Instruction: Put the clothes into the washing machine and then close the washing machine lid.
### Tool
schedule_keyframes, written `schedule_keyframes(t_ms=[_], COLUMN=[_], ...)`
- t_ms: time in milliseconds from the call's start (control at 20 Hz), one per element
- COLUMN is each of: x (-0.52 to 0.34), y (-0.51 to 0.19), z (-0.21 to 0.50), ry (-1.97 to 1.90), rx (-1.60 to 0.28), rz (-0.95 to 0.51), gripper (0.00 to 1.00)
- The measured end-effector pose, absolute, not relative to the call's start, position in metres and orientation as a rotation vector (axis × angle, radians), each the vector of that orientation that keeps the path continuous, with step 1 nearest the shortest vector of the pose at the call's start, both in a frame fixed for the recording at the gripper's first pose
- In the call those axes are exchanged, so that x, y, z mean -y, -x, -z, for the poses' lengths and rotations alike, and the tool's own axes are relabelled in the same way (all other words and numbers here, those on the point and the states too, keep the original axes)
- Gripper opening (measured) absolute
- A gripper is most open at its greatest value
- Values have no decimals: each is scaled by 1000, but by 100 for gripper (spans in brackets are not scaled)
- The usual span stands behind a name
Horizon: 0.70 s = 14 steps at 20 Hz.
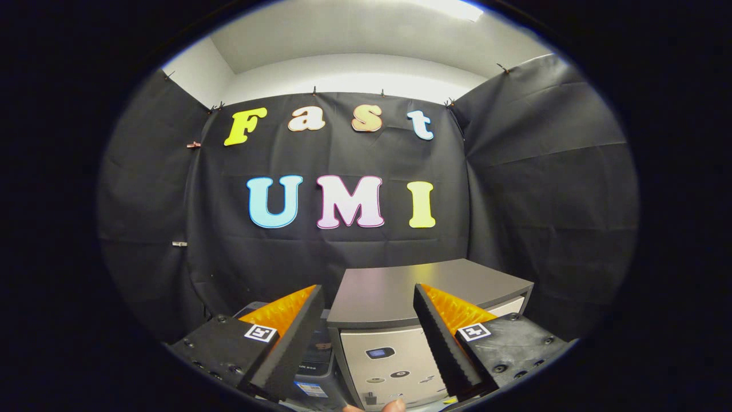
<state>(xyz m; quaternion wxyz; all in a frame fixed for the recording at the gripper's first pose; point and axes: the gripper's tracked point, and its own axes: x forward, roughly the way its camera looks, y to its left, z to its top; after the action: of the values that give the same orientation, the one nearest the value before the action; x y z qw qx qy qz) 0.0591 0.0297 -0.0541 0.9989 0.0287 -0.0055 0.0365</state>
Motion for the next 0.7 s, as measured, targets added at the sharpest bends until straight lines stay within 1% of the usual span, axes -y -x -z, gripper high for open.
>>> schedule_keyframes(t_ms=[250,700], x=[-25,-33], y=[-56,-52], z=[60,62], ry=[-33,-20], rx=[5,-5], rz=[-51,-57], gripper=[99,99])
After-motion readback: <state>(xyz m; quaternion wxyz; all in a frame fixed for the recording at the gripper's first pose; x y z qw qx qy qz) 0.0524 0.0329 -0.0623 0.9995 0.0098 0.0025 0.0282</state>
